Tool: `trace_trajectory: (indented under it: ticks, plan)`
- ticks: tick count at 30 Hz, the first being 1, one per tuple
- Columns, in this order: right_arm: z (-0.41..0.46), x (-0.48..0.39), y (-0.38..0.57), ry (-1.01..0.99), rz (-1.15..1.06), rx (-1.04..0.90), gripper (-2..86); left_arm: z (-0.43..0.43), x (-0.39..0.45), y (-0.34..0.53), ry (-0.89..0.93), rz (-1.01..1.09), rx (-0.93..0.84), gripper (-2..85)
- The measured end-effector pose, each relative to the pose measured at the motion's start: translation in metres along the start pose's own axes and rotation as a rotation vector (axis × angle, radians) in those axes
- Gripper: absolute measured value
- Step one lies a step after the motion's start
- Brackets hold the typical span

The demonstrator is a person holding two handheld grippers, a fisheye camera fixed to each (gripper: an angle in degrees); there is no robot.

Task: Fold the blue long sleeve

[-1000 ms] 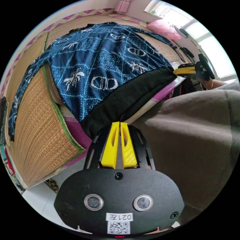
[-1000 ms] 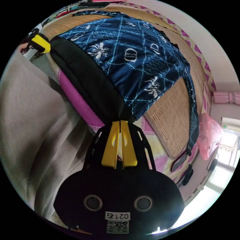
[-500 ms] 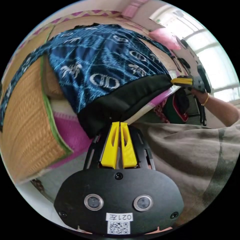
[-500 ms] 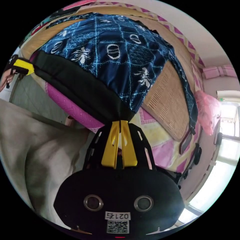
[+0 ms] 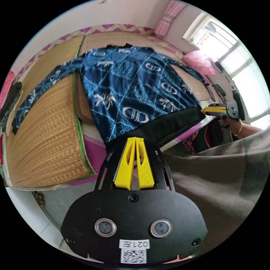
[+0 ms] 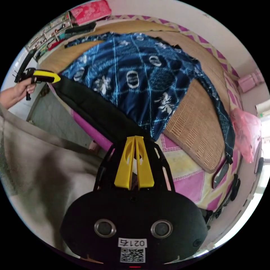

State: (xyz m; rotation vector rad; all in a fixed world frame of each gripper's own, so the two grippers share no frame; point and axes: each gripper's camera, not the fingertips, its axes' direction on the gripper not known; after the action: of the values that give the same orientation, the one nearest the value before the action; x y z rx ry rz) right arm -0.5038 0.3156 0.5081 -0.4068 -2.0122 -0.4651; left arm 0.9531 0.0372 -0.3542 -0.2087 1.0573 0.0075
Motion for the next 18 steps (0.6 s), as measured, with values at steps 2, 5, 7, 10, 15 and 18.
trace_trajectory:
  ticks: [2, 5, 7, 10, 15, 18]
  plan:
    - [0.005, 0.008, 0.018, 0.01, -0.019, 0.043, -0.8, 0.002, -0.01, 0.012, 0.045, -0.055, 0.117, -0.9]
    - [0.0, 0.036, 0.04, -0.066, 0.025, 0.021, -0.8, 0.01, -0.016, 0.026, 0.087, -0.107, 0.064, -1.0]
    - [-0.017, 0.082, 0.06, -0.04, 0.161, 0.097, -0.7, 0.012, -0.01, 0.03, 0.031, -0.098, 0.01, -1.0]
    - [-0.032, 0.174, 0.087, -0.077, 0.436, 0.196, -0.5, 0.008, -0.001, 0.034, -0.031, -0.122, -0.006, -1.0]
    - [-0.011, 0.328, 0.16, -0.227, 0.997, 0.351, 0.6, 0.0, 0.013, 0.032, -0.047, -0.183, 0.02, -1.0]
    - [0.02, 0.382, 0.209, -0.358, 1.258, 0.416, 3.0, -0.002, 0.022, 0.033, -0.083, -0.197, 0.016, -1.0]
